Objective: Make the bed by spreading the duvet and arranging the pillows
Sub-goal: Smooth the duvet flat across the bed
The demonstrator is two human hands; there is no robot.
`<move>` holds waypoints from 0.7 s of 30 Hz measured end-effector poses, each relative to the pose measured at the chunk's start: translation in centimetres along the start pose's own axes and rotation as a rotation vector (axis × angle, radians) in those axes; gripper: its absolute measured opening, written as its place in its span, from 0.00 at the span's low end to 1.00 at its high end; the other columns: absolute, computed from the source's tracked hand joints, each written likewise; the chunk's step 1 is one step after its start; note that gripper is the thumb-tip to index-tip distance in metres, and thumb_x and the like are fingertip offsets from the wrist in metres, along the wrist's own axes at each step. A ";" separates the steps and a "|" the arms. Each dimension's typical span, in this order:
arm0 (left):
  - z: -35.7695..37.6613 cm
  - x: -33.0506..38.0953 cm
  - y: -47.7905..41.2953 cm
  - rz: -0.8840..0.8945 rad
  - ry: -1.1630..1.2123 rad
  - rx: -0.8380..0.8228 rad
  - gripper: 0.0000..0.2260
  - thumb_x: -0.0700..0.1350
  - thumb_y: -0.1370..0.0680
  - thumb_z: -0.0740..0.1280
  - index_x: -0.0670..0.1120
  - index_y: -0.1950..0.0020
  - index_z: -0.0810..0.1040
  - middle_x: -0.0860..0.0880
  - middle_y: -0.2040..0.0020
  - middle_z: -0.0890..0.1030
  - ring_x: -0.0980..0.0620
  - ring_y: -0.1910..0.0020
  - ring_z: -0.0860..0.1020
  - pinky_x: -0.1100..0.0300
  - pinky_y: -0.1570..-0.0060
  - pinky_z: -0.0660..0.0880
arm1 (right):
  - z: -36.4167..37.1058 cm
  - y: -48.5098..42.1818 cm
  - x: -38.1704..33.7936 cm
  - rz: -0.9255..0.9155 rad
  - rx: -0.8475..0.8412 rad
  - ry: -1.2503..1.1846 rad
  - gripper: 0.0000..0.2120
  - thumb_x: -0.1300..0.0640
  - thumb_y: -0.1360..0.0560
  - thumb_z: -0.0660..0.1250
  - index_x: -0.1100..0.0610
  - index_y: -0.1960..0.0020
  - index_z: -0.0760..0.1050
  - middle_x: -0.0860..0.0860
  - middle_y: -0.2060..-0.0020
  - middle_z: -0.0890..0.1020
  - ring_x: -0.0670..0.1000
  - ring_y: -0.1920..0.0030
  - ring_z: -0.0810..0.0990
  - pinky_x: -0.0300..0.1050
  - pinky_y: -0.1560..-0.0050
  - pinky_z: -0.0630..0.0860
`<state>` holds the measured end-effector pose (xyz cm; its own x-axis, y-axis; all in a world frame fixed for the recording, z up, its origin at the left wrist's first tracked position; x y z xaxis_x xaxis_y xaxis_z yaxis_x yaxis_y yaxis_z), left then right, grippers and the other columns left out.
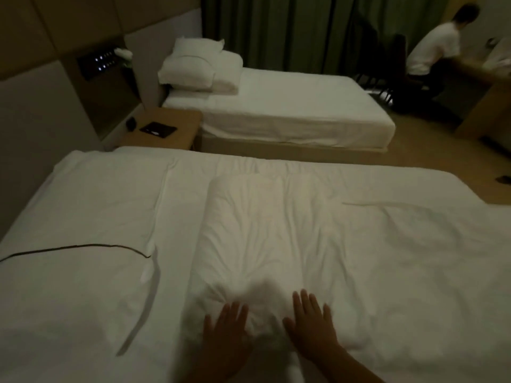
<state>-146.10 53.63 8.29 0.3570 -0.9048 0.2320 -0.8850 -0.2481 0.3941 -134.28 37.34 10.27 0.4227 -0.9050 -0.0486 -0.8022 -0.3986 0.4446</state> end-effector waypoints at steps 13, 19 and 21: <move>-15.2 6.5 13.0 0.156 0.120 -0.023 0.26 0.58 0.22 0.61 0.50 0.27 0.65 0.47 0.31 0.73 0.49 0.33 0.72 0.57 0.37 0.70 | -8.7 19.4 1.7 0.069 0.044 -0.264 0.29 0.39 0.22 0.56 0.53 0.26 0.61 0.55 0.31 0.72 0.55 0.31 0.71 0.49 0.33 0.68; -14.1 16.2 17.0 0.238 0.062 -0.082 0.22 0.56 0.23 0.62 0.49 0.31 0.71 0.48 0.34 0.76 0.50 0.36 0.75 0.60 0.41 0.70 | -10.8 24.3 10.5 0.127 0.078 -0.421 0.27 0.41 0.22 0.58 0.53 0.28 0.64 0.53 0.33 0.75 0.54 0.34 0.73 0.46 0.37 0.70; -12.6 20.9 17.2 0.271 0.038 -0.097 0.25 0.56 0.22 0.61 0.50 0.27 0.66 0.49 0.30 0.72 0.51 0.33 0.71 0.61 0.37 0.66 | -9.7 26.2 15.8 0.170 0.066 -0.459 0.28 0.40 0.23 0.58 0.52 0.27 0.63 0.52 0.32 0.73 0.53 0.32 0.71 0.46 0.36 0.69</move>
<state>-150.08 34.81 31.08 0.1240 -0.9195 0.3730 -0.9174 0.0369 0.3962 -144.49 14.01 29.77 0.0659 -0.9244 -0.3758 -0.8750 -0.2345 0.4235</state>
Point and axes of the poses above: each hand's wrist, its own y-axis away from the middle knuckle, its own z-axis out of the palm, x = y × z, the point moved 10 cm from there along -y, towards the middle knuckle
